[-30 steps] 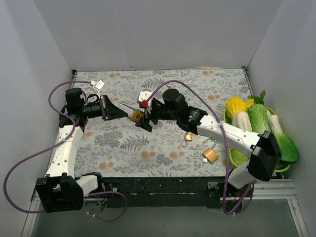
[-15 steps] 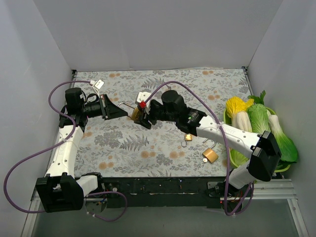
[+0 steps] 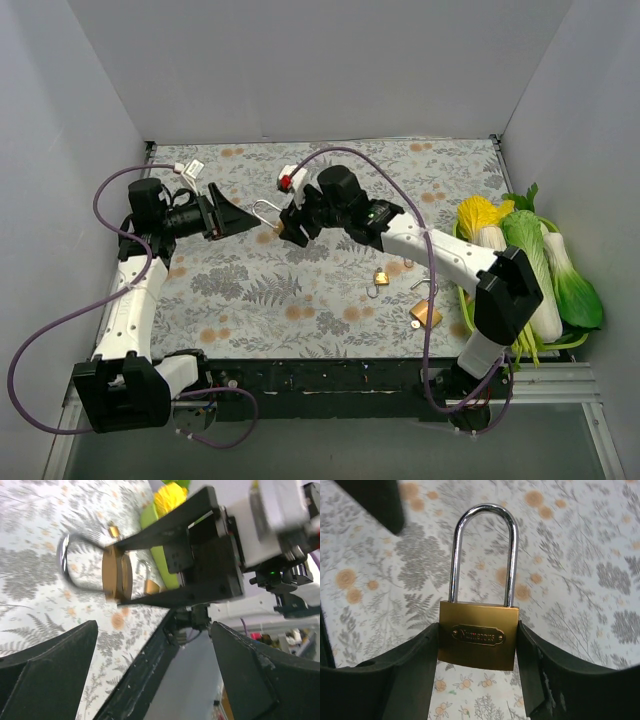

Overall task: Lock with the key
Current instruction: Place the lock at the center of the board.

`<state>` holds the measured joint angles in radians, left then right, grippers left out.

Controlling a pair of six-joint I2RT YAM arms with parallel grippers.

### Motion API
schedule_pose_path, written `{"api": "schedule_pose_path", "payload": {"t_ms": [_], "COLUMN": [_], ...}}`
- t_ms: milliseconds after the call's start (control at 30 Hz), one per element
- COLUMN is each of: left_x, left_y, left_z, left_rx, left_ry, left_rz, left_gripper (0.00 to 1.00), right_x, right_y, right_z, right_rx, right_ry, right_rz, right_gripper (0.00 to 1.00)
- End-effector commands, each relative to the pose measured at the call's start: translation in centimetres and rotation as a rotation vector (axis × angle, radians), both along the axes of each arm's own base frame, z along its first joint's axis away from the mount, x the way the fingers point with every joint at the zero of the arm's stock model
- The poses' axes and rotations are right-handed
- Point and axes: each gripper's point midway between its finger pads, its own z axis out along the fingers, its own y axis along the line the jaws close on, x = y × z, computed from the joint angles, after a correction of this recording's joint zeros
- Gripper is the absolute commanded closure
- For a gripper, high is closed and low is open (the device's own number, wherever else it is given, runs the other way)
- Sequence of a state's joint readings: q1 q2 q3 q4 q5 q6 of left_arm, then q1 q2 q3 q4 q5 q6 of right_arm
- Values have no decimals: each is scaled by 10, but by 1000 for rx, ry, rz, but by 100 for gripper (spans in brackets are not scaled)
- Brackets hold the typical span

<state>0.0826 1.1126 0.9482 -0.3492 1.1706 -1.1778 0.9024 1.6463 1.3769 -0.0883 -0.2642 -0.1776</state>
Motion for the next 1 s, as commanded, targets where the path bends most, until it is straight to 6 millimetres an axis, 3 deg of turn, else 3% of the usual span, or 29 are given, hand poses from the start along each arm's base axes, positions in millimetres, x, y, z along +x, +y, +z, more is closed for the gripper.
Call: {"api": "schedule_pose_path", "payload": {"t_ms": [0,33,67,133,167,233,367,433,467,500,567,633,767,967], "left_x": [16,19,27,32,38,40,43,42,41,40,39,38,36,33], "left_y": [22,28,36,45,51,57,69,71,72,74,75,77,73,72], "left_z": [17,17,16,18,17,16,10,12,10,10,8,5,4,-2], "left_rx": [70,85,117,157,183,216,283,294,298,307,319,338,343,350], "left_ry": [-102,-105,-108,-112,-110,-99,-96,-106,-102,-105,-103,-100,-125,-126], "left_rz": [186,219,289,342,389,420,475,491,496,507,507,509,477,457], "left_gripper": [2,2,2,2,2,2,2,2,2,2,2,2,2,2], "right_x": [68,87,100,127,140,160,214,228,237,246,259,269,277,291], "right_y": [-27,-35,-39,-49,-51,-53,-46,-43,-43,-39,-43,-46,-51,-46], "right_z": [21,25,3,-1,-19,-26,-51,-60,-79,-69,-91,-97,-127,-140], "right_rx": [68,83,52,61,42,48,54,57,31,59,38,57,63,128], "right_ry": [92,113,169,183,210,213,203,216,217,200,199,205,248,242], "right_rz": [-267,-325,-396,-481,-529,-582,-761,-807,-846,-856,-907,-944,-983,-958], "right_gripper": [99,99,99,99,99,99,99,99,99,99,99,99,99,99]}}
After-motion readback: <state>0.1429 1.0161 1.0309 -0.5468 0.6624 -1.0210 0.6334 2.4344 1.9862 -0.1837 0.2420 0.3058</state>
